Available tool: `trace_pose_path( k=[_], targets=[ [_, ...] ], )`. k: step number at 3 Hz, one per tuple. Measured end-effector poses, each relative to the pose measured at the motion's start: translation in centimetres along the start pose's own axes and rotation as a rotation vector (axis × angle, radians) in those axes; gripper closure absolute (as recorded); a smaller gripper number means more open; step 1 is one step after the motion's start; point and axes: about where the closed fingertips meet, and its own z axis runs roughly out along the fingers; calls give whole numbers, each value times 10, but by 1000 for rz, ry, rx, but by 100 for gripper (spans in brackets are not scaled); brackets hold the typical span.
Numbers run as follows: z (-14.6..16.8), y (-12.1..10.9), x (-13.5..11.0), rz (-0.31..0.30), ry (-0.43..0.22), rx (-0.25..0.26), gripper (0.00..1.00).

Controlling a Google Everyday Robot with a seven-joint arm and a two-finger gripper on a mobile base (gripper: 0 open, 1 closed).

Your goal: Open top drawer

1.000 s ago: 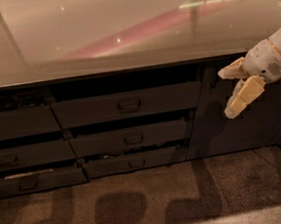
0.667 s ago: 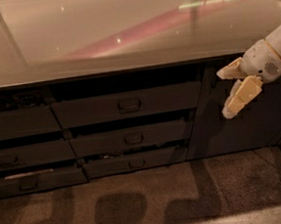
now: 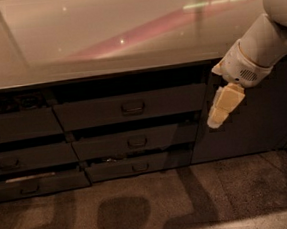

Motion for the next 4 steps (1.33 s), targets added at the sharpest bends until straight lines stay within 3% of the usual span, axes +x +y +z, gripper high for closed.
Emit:
trace_pose_path(
  k=[1, 3, 4],
  targets=[
    [0, -1, 19, -10, 70, 27, 0],
    [0, -1, 18, -41, 85, 23, 0],
    [-1, 1, 15, -150, 123, -4, 0]
  ],
)
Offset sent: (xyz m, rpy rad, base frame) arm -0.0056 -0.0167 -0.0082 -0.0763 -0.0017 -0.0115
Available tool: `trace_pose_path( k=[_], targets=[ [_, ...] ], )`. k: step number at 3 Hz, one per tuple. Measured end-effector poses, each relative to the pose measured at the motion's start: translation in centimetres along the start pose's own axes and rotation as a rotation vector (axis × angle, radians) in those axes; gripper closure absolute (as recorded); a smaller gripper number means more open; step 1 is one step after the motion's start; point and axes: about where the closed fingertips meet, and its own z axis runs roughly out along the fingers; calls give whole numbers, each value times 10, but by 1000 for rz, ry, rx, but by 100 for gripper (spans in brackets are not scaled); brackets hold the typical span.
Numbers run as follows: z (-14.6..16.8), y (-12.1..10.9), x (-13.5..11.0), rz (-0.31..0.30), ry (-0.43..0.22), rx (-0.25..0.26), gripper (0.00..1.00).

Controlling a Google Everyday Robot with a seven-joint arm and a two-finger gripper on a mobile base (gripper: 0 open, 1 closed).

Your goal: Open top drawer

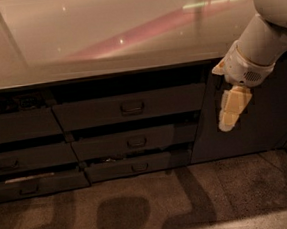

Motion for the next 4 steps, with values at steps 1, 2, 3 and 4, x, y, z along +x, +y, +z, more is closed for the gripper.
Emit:
trace_pose_path(
  k=[1, 2, 3, 4],
  targets=[
    [3, 8, -4, -167, 90, -68, 0],
    [3, 11, -2, -186, 103, -82, 0],
    [5, 14, -2, -185, 113, -14, 0],
    [10, 28, 2, -194, 128, 104, 0]
  ],
)
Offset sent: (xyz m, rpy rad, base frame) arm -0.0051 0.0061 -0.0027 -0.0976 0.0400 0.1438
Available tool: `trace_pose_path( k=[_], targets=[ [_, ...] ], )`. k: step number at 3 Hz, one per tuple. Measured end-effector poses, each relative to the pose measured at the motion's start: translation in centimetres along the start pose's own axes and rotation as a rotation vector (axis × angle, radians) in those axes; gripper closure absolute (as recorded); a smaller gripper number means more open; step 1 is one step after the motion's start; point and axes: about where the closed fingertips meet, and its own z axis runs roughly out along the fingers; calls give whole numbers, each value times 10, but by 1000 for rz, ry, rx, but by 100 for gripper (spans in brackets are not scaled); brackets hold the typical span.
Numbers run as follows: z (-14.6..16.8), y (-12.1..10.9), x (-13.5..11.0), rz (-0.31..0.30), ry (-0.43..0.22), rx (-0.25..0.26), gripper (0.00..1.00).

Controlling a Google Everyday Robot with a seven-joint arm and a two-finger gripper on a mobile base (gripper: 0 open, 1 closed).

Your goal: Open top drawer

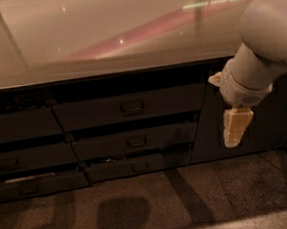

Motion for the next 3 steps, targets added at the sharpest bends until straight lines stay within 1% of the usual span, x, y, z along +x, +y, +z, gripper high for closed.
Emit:
trace_pose_path(
  k=[1, 2, 3],
  targets=[
    [9, 14, 0, -7, 6, 102, 0],
    [9, 14, 0, -7, 6, 102, 0],
    [34, 4, 7, 12, 21, 37, 0]
  ],
)
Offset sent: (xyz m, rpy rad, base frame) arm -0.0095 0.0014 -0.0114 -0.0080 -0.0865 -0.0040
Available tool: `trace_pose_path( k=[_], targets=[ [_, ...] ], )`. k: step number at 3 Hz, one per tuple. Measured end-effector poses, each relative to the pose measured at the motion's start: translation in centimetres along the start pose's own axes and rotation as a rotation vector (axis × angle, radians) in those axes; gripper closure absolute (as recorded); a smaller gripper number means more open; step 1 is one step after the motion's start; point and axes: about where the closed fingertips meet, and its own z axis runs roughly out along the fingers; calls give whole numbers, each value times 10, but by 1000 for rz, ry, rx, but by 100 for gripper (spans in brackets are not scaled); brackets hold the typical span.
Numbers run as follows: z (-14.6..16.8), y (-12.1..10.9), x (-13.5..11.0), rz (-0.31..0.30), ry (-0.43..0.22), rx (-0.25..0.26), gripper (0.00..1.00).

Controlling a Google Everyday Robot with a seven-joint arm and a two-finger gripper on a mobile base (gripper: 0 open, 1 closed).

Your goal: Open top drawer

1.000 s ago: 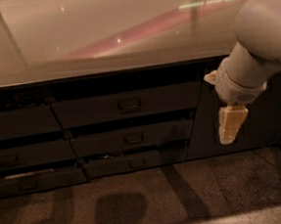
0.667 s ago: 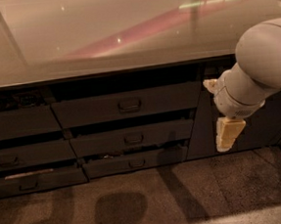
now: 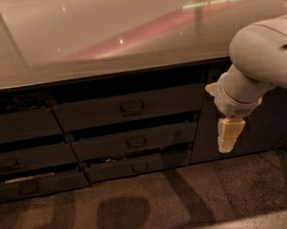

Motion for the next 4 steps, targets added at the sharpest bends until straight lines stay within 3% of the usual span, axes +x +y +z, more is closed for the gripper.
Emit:
trace_pose_path(
  k=[1, 2, 4],
  targets=[
    [73, -31, 31, 57, 27, -121, 0],
    [121, -45, 44, 78, 30, -181, 0],
    [123, -41, 35, 43, -6, -162, 0]
  ],
)
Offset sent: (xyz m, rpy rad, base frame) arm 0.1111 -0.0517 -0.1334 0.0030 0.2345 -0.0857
